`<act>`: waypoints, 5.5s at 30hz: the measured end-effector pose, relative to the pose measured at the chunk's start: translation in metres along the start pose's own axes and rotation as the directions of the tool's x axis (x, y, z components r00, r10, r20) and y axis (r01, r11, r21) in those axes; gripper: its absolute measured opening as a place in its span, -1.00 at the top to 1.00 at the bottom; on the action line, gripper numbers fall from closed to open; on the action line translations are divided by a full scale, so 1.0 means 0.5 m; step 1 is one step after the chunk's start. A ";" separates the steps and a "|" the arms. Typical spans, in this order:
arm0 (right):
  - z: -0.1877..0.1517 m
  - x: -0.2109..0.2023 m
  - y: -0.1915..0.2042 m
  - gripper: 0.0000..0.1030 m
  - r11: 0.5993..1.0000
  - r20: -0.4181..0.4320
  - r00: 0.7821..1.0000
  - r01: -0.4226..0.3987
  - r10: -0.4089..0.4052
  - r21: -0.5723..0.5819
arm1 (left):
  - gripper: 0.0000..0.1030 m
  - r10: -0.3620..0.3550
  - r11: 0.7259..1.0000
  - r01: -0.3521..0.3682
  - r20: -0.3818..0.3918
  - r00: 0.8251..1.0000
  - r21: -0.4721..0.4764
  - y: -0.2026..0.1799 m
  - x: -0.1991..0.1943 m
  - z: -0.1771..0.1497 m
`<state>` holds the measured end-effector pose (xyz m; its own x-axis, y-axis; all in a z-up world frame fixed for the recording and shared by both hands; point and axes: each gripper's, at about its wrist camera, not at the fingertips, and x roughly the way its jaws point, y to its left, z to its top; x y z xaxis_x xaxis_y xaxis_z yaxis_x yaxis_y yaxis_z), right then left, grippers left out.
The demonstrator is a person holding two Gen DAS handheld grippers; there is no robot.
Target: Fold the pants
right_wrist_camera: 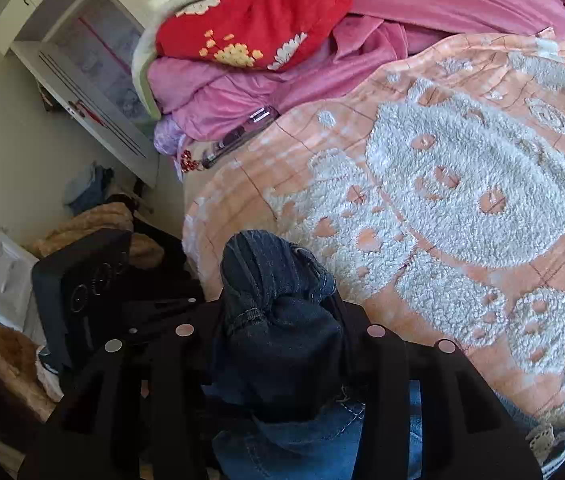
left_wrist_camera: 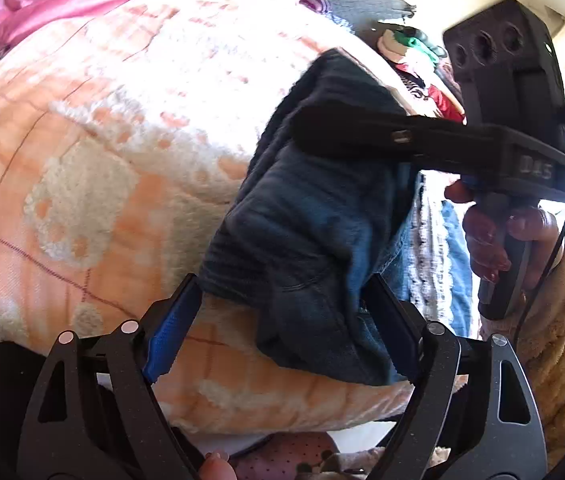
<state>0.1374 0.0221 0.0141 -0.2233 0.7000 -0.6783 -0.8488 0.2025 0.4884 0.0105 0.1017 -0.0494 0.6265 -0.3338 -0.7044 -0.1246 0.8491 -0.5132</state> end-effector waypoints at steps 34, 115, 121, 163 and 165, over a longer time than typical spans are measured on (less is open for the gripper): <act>-0.276 -0.417 -0.109 -0.29 0.964 0.388 0.899 0.117 -0.205 0.237 | -0.22 -0.275 0.934 0.308 -0.188 0.943 0.182 -0.357 0.056 -0.123; -0.383 -0.423 0.088 -0.67 0.759 0.306 0.700 0.547 -0.646 0.353 | -0.57 -0.082 0.935 0.084 -0.019 0.996 0.343 -0.323 -0.053 -0.111; -0.388 -0.427 0.102 -0.67 0.748 0.314 0.683 0.553 -0.659 0.367 | -0.61 -0.075 0.939 0.070 0.002 0.997 0.336 -0.307 -0.065 -0.101; -0.490 -0.268 0.016 -0.03 0.727 0.128 0.772 0.511 -0.623 0.458 | -0.76 0.120 0.927 -0.070 -0.115 0.986 0.368 -0.267 0.091 -0.143; -0.496 -0.263 0.007 -0.04 0.726 0.126 0.777 0.500 -0.617 0.472 | -0.76 0.123 0.928 -0.071 -0.121 0.985 0.365 -0.262 0.097 -0.145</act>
<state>0.0451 -0.2394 -0.0312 0.4104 0.5052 -0.7592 -0.5021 0.8201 0.2744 0.0018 -0.0555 -0.0518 0.5086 -0.2738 -0.8163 0.1208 0.9614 -0.2472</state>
